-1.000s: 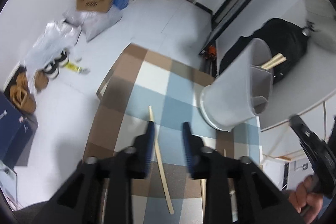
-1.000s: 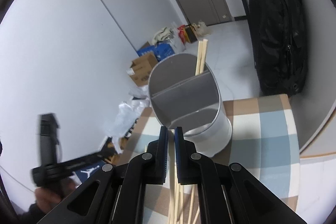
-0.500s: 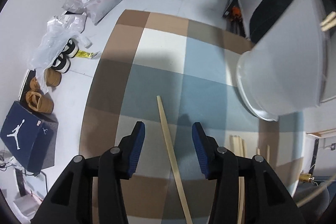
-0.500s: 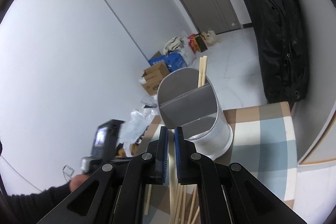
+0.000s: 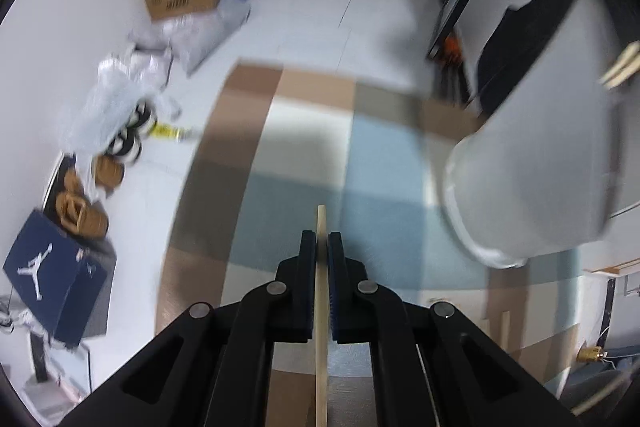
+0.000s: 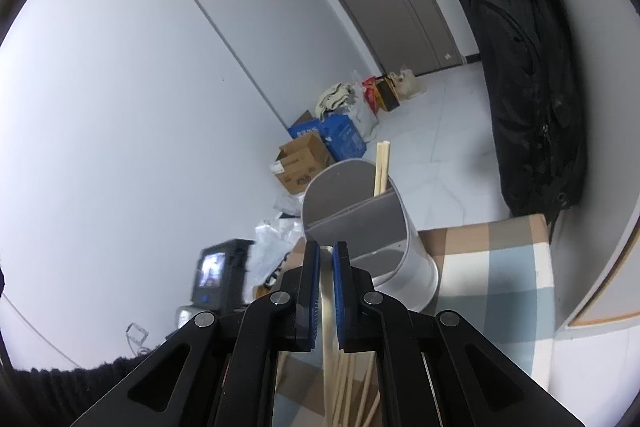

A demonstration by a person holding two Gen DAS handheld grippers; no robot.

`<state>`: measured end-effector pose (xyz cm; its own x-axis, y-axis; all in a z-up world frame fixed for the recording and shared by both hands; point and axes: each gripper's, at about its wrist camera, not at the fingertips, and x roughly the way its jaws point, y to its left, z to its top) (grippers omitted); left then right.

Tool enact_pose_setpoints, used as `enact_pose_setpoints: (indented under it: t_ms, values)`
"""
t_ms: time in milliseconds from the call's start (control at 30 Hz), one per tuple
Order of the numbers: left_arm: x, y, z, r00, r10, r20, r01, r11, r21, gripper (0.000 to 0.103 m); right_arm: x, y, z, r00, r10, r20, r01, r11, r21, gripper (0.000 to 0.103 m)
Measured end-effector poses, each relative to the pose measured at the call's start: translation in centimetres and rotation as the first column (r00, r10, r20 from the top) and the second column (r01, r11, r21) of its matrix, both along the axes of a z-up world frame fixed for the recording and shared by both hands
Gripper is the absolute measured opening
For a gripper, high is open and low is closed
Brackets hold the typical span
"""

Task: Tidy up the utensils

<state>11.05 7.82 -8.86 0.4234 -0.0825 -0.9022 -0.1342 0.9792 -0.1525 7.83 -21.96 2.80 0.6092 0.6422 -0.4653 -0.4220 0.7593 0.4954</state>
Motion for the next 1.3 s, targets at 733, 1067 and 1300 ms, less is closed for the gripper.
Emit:
enact_pose_setpoints:
  t_ms: [733,1067,1300]
  values:
    - [-5.7,-3.0,14.7,0.892,-0.122,0.436,0.161,0.985,-0.054,0.001,-0.9,0.6,6.8,0.984,-0.052,0.173,0.050,0.999,0.018,0.006]
    - [-3.8,-4.2,21.2,0.796,-0.102,0.597,0.178,0.981,-0.071,0.001,1.8,1.7,11.4,0.963,-0.068,0.262,0.069,0.998,0.006,0.006]
    - [-1.3,-5.2,22.7,0.743,-0.107,0.661,0.184,0.982,-0.048,0.001,5.0,2.3,13.0,0.946,-0.116,0.303,0.118,0.993,0.011,0.006]
